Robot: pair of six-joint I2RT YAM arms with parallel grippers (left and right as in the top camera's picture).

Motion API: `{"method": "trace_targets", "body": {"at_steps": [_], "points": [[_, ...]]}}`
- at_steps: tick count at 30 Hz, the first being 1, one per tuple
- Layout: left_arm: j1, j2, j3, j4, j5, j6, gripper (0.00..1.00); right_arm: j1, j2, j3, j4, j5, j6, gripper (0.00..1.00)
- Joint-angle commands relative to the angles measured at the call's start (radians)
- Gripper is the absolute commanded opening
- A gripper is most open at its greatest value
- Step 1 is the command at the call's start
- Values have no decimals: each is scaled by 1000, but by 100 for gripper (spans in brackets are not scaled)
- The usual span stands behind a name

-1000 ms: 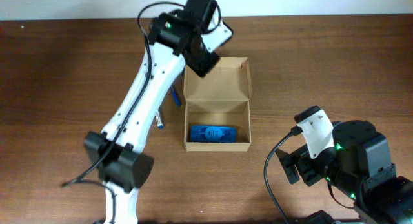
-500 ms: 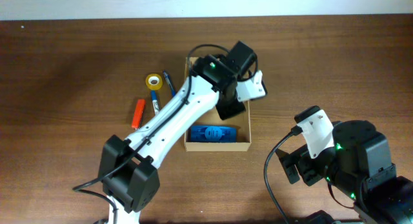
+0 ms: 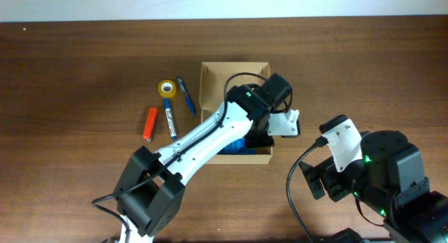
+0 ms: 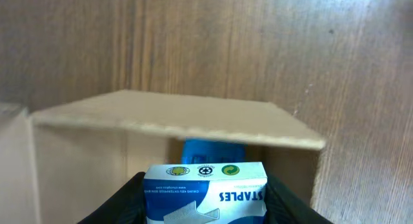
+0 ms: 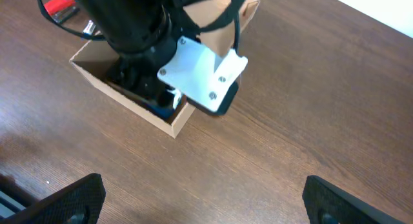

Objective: Pack container
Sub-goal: 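Lift the staples box into the cardboard box and release it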

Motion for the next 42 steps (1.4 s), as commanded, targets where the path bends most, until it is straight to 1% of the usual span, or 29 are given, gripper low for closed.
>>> {"method": "trace_targets", "body": {"at_steps": [1, 3, 29, 30, 31, 34, 35, 42], "points": [[-9, -24, -11, 10, 28, 45, 46, 4, -2, 15, 2, 9, 2, 99], [-9, -24, -12, 10, 26, 62, 46, 5, -2, 15, 2, 9, 2, 99], [-9, -25, -12, 8, 34, 65, 47, 4, -2, 15, 2, 9, 2, 99], [-9, -25, -12, 8, 34, 65, 57, 4, -2, 15, 2, 9, 2, 99], [-9, -25, -12, 8, 34, 65, 63, 5, -2, 15, 2, 9, 2, 99], [-9, -25, -12, 8, 34, 65, 65, 4, -2, 15, 2, 9, 2, 99], [-9, -25, -12, 8, 34, 65, 68, 5, -2, 15, 2, 9, 2, 99], [-6, -44, -12, 8, 32, 65, 68, 4, -2, 15, 2, 9, 2, 99]]}}
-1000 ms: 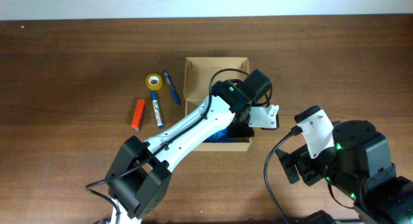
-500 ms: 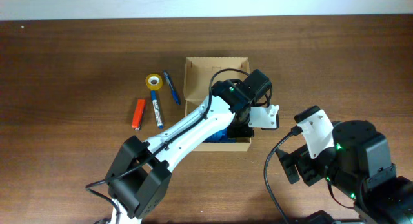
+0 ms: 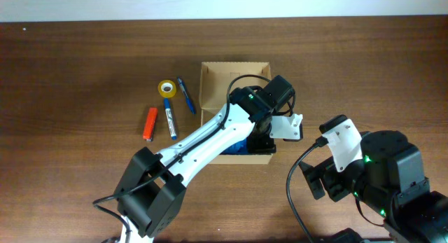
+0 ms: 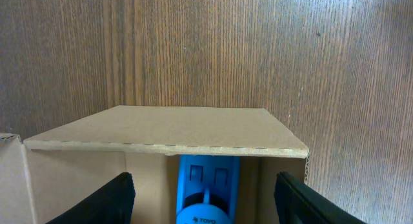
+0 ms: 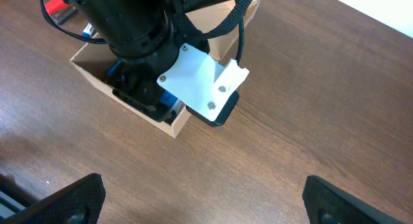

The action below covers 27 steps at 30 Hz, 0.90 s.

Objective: Pack container
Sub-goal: 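Lift the staples box into the cardboard box and release it, then reach the left gripper to the orange stapler and grasp it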

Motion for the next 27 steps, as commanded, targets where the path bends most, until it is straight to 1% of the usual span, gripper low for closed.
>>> {"method": "trace_targets", "body": {"at_steps": [1, 6, 12, 14, 22, 27], "points": [[8, -58, -10, -2, 18, 15, 69, 4, -2, 15, 2, 9, 1, 99], [75, -154, -10, -20, 10, -5, 69, 4, -2, 15, 2, 9, 1, 99], [236, -231, -10, -26, 7, -189, 69, 4, -2, 15, 2, 9, 1, 99], [296, -246, -10, -37, 7, -235, 69, 4, -2, 15, 2, 9, 1, 99], [515, -251, -10, -88, 7, -359, 69, 4, -2, 15, 2, 9, 1, 99], [596, -251, -13, -108, 7, -407, 68, 4, -2, 15, 2, 9, 1, 99]]}}
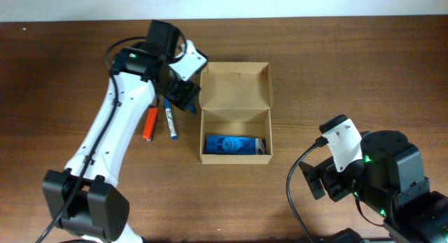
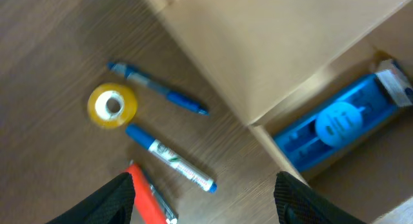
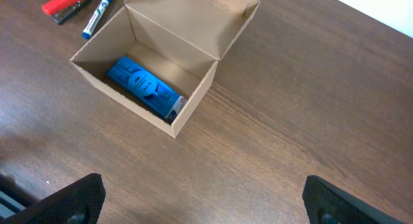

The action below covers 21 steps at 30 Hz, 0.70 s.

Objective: Pack container
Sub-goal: 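Reach the left gripper to the orange stapler and grasp it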

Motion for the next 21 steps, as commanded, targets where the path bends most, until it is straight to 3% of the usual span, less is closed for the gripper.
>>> {"method": "trace_targets", "body": {"at_steps": [1, 8, 14, 21], "points": [[43, -32, -7, -4, 6, -55, 68, 4, -2, 15, 2, 9, 2, 99], [123, -31, -102, -8, -72, -161, 68, 4, -2, 15, 2, 9, 2, 99], [179, -31, -252, 37, -91, -180, 68, 4, -2, 15, 2, 9, 2, 99], [235, -30, -427, 227, -98, -218, 68, 4, -2, 15, 2, 9, 2, 99]]}}
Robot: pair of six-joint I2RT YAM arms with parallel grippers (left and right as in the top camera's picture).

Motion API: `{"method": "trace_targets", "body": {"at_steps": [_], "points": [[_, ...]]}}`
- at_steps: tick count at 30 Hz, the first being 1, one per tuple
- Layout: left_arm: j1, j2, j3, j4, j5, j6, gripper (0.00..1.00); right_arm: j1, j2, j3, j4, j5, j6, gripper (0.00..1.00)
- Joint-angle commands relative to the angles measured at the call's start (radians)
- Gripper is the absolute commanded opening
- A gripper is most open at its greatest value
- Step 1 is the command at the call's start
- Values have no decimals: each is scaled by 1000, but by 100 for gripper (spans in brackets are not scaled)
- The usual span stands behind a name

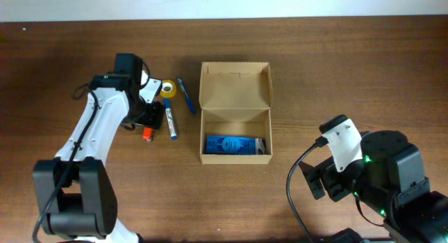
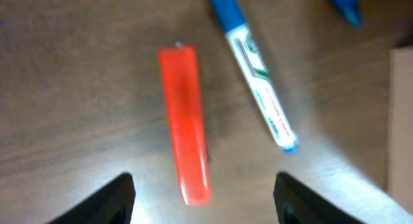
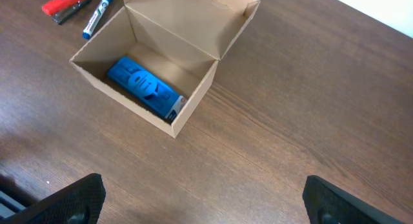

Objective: Pack container
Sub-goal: 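Reach the left gripper to the orange stapler and grasp it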

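Note:
The open cardboard box (image 1: 235, 96) holds a blue stapler (image 1: 231, 144) with a small staples box (image 1: 260, 144) at its right end; both also show in the right wrist view, the stapler (image 3: 139, 85) on the box floor. Left of the box lie a red lighter-like stick (image 2: 185, 124), a blue-and-white marker (image 2: 258, 88), a blue pen (image 1: 186, 96) and a yellow tape roll (image 1: 168, 89). My left gripper (image 2: 203, 193) is open, low over the red stick's near end. My right gripper (image 3: 203, 193) is open above bare table, right of the box.
The box's lid flap (image 1: 235, 78) stands open toward the far side. The right arm's body (image 1: 371, 173) fills the front right corner. Brown wooden table (image 1: 350, 68) lies all round, and the far edge (image 1: 224, 19) meets a white wall.
My left gripper has gone from above the pens at the box's far left corner to farther left and lower, over the red stick. It is still open. The right arm has not moved.
My left gripper was inside the box, shut on the staples box. Then it stood open there, the staples box let go beside the stapler. Later it was out of the box over the pens, and now it is over the red stick.

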Motion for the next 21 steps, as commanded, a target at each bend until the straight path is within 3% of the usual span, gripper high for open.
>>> {"method": "trace_targets", "body": {"at_steps": [1, 5, 11, 18, 21], "points": [[16, -26, -68, 75, -24, -45, 68, 4, -2, 15, 2, 9, 1, 99], [16, -9, -137, 185, -56, -56, 68, 4, -2, 15, 2, 9, 1, 99], [9, 69, -142, 225, -57, -56, 68, 4, -2, 15, 2, 9, 1, 99], [8, 126, -142, 248, -60, -56, 59, 4, -2, 15, 2, 9, 1, 99], [8, 134, -142, 255, -71, -56, 50, 4, -2, 15, 2, 9, 1, 99]]}}
